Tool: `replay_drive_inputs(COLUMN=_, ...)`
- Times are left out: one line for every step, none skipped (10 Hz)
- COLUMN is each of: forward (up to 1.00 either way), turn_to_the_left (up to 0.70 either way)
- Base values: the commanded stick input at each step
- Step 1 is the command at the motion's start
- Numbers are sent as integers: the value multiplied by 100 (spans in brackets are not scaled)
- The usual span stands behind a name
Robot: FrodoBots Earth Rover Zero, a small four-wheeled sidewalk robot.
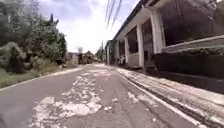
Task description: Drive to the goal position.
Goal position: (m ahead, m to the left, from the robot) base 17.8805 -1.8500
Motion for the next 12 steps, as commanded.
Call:
replay_drive_inputs(forward=70, turn_to_the_left=0)
replay_drive_inputs(forward=70, turn_to_the_left=0)
replay_drive_inputs(forward=70, turn_to_the_left=0)
replay_drive_inputs(forward=70, turn_to_the_left=0)
replay_drive_inputs(forward=70, turn_to_the_left=10)
replay_drive_inputs(forward=70, turn_to_the_left=31)
replay_drive_inputs(forward=70, turn_to_the_left=35)
replay_drive_inputs(forward=70, turn_to_the_left=35)
replay_drive_inputs(forward=70, turn_to_the_left=35)
replay_drive_inputs(forward=70, turn_to_the_left=35)
replay_drive_inputs(forward=70, turn_to_the_left=35)
replay_drive_inputs(forward=70, turn_to_the_left=35)
